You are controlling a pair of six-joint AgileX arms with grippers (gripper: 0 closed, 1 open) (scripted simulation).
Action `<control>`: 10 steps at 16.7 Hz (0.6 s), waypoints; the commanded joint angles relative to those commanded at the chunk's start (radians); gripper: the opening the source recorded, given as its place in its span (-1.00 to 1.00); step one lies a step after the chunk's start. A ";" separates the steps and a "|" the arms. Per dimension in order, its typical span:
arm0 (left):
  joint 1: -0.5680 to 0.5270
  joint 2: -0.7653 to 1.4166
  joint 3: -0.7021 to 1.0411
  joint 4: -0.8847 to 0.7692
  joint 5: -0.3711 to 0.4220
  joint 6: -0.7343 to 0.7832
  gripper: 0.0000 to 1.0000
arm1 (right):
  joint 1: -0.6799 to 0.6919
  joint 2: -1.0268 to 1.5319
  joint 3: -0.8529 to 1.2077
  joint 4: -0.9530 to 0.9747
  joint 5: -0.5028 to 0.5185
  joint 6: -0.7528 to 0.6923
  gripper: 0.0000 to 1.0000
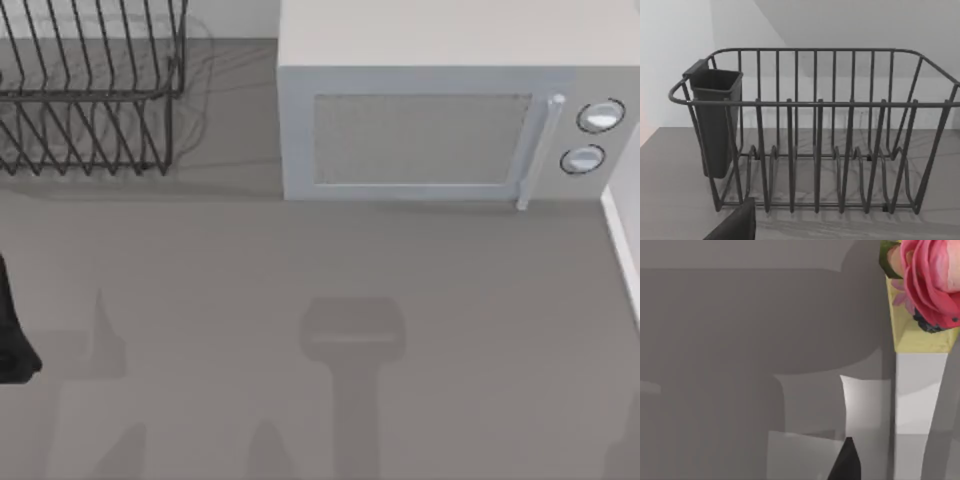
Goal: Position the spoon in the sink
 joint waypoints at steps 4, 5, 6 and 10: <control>0.000 0.000 0.000 0.000 0.000 0.000 1.00 | -0.002 -0.060 0.109 -0.183 -0.001 -0.005 -1.00; 0.000 0.000 0.000 0.000 0.000 0.000 1.00 | -0.002 -0.079 0.140 -0.239 -0.001 -0.006 -1.00; 0.000 0.000 0.000 0.000 0.000 0.000 1.00 | -0.003 -0.098 0.171 -0.292 0.000 -0.006 -1.00; 0.000 0.000 0.000 0.000 0.000 0.000 1.00 | -0.003 -0.160 0.256 -0.421 0.001 -0.006 -1.00</control>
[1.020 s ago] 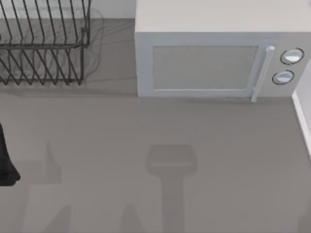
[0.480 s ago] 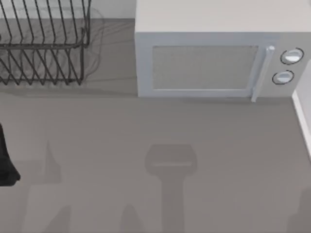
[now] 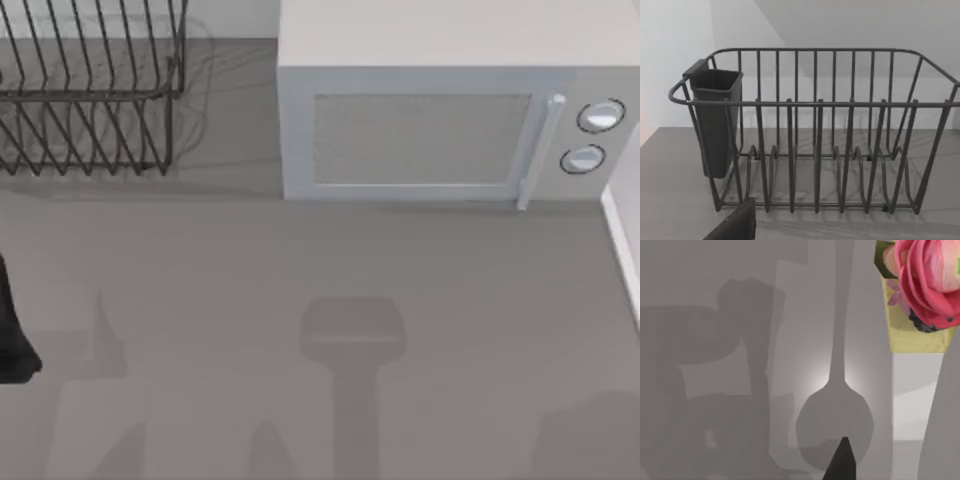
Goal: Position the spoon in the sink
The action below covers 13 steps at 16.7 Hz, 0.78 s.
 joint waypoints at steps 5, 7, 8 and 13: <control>0.000 0.000 0.000 0.000 0.000 0.000 1.00 | 0.001 0.000 0.002 -0.003 0.000 0.002 -1.00; 0.000 0.000 0.000 0.000 0.000 0.000 1.00 | 0.004 0.028 0.033 -0.018 0.000 0.008 -1.00; 0.000 0.000 0.000 0.000 0.000 0.000 1.00 | 0.007 0.058 0.064 -0.033 0.000 0.014 -1.00; 0.000 0.000 0.000 0.000 0.000 0.000 1.00 | 0.046 0.336 0.383 -0.155 0.005 0.064 -1.00</control>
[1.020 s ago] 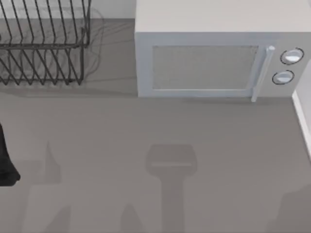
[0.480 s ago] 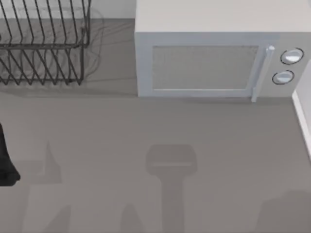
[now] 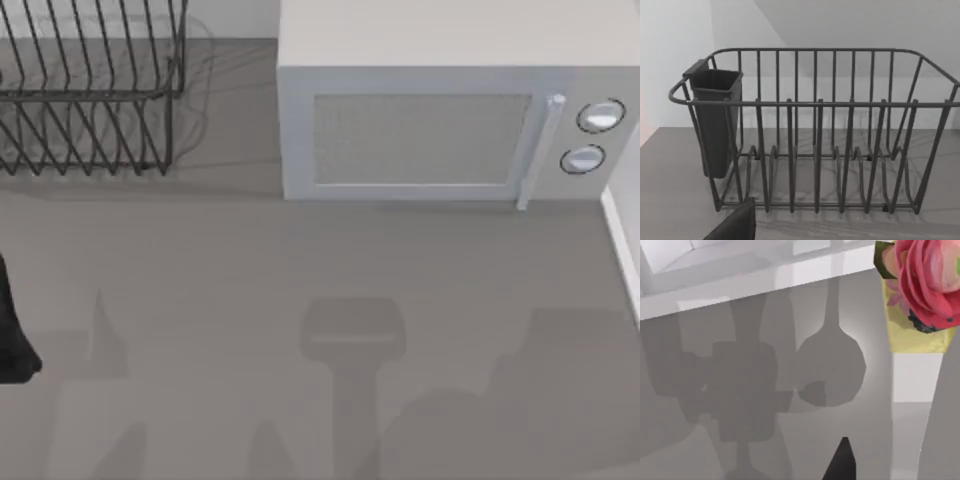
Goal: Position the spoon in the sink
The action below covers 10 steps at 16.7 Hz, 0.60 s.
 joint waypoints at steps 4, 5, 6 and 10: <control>0.000 0.000 0.000 0.000 0.000 0.000 1.00 | 0.052 0.302 0.420 -0.133 0.004 0.055 -1.00; 0.000 0.000 0.000 0.000 0.000 0.000 1.00 | 0.067 0.383 0.537 -0.167 0.005 0.070 -1.00; 0.000 0.000 0.000 0.000 0.000 0.000 1.00 | 0.082 0.463 0.654 -0.201 0.006 0.085 -1.00; 0.000 0.000 0.000 0.000 0.000 0.000 1.00 | 0.144 0.754 1.097 -0.317 0.009 0.147 -1.00</control>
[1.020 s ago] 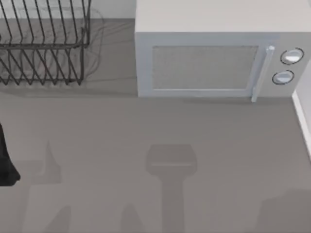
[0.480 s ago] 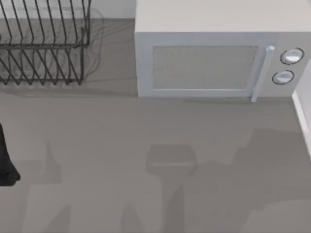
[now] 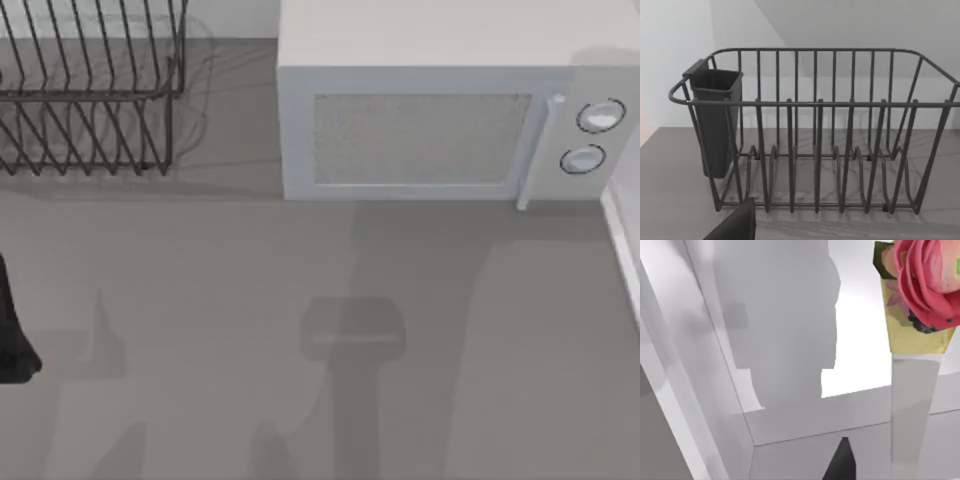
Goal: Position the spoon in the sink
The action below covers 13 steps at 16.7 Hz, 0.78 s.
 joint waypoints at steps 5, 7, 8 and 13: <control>0.000 0.000 0.000 0.000 0.000 0.000 1.00 | 0.066 0.251 0.386 -0.083 0.008 0.064 -1.00; 0.000 0.000 0.000 0.000 0.000 0.000 1.00 | 0.083 0.307 0.468 -0.096 0.011 0.080 -1.00; 0.000 0.000 0.000 0.000 0.000 0.000 1.00 | 0.089 0.322 0.493 -0.099 0.012 0.086 -1.00; 0.000 0.000 0.000 0.000 0.000 0.000 1.00 | 0.093 0.332 0.512 -0.101 0.013 0.090 -1.00</control>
